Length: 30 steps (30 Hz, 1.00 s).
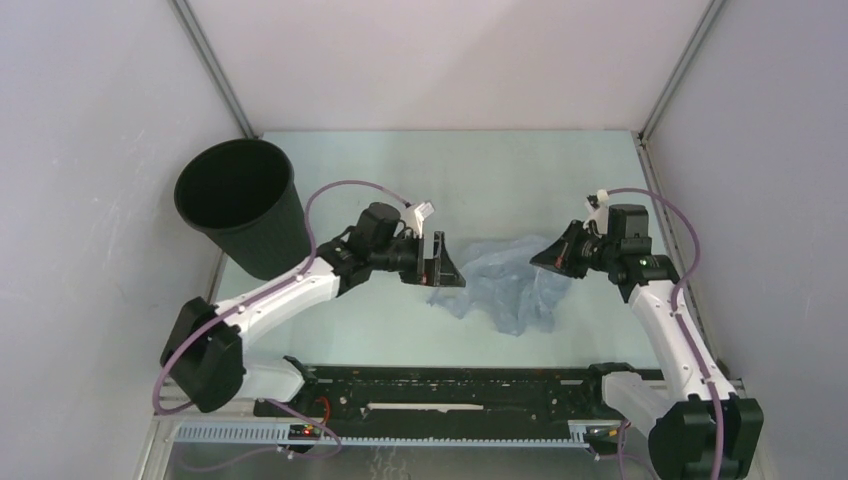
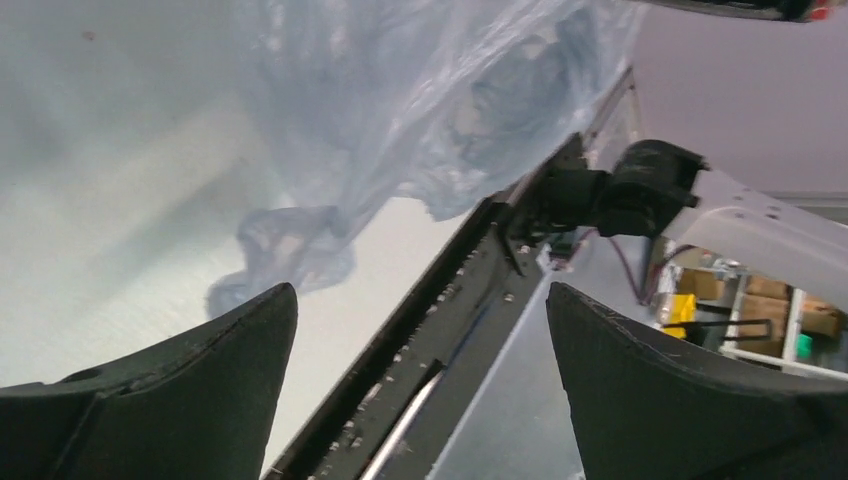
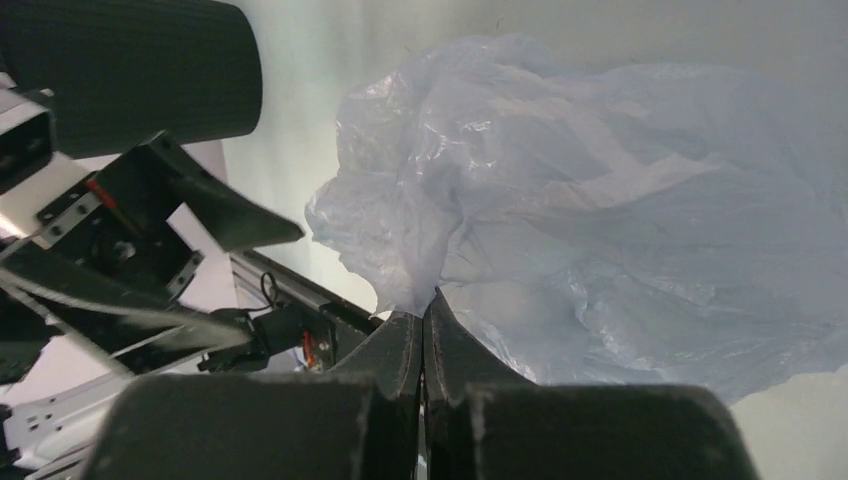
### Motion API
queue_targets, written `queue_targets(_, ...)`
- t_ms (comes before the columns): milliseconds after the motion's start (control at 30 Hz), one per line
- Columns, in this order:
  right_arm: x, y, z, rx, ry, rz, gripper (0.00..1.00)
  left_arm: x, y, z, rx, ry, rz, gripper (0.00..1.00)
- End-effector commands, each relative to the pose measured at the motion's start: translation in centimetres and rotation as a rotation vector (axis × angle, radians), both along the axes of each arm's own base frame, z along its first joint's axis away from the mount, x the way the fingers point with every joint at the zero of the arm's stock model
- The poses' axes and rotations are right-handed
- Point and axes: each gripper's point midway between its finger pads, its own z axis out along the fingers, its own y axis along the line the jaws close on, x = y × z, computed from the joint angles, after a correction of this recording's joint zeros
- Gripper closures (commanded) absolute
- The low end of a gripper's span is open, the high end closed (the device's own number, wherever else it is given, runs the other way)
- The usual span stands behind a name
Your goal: Put the trash bags into the trash bin
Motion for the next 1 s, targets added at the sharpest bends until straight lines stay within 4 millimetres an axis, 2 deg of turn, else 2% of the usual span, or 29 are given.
queue_targets(0,-0.6,0.3,0.3,0.08,0.025,0.071,1.0,2.2,0.6,-2.7,0.081,-0.169,0.002,0.03)
queue_targets(67,-0.6,0.1,0.5,0.115,0.028,0.081,1.0,3.2,1.6,-3.5,0.116,-0.229,0.067,0.04)
queue_targets(133,-0.5,0.2,1.1,0.143,0.011,0.097,1.0,3.4,1.9,-4.2,0.127,-0.245,0.08,0.01)
queue_targets(300,-0.5,0.3,1.6,0.177,-0.004,0.117,1.0,1.7,0.0,-6.1,0.094,-0.182,-0.071,0.0)
queue_targets(500,-0.2,0.1,1.8,0.202,0.006,0.115,1.0,1.9,-1.6,-6.1,-0.005,-0.296,-0.125,0.01)
queue_targets(633,0.0,0.0,1.6,0.2,0.017,0.106,1.0,1.0,-2.7,-7.9,0.006,-0.26,-0.187,0.03)
queue_targets(767,0.3,0.0,1.7,0.215,0.022,0.098,1.0,-0.1,-3.1,-10.5,0.046,-0.205,-0.205,0.07)
queue_targets(867,0.4,-0.2,1.6,0.205,0.023,0.088,1.0,-0.2,-2.7,-12.0,0.076,-0.156,-0.175,0.16)
queue_targets(967,0.4,-0.3,1.3,0.188,0.026,0.08,1.0,-0.1,-2.2,-12.0,0.09,-0.136,-0.126,0.38)
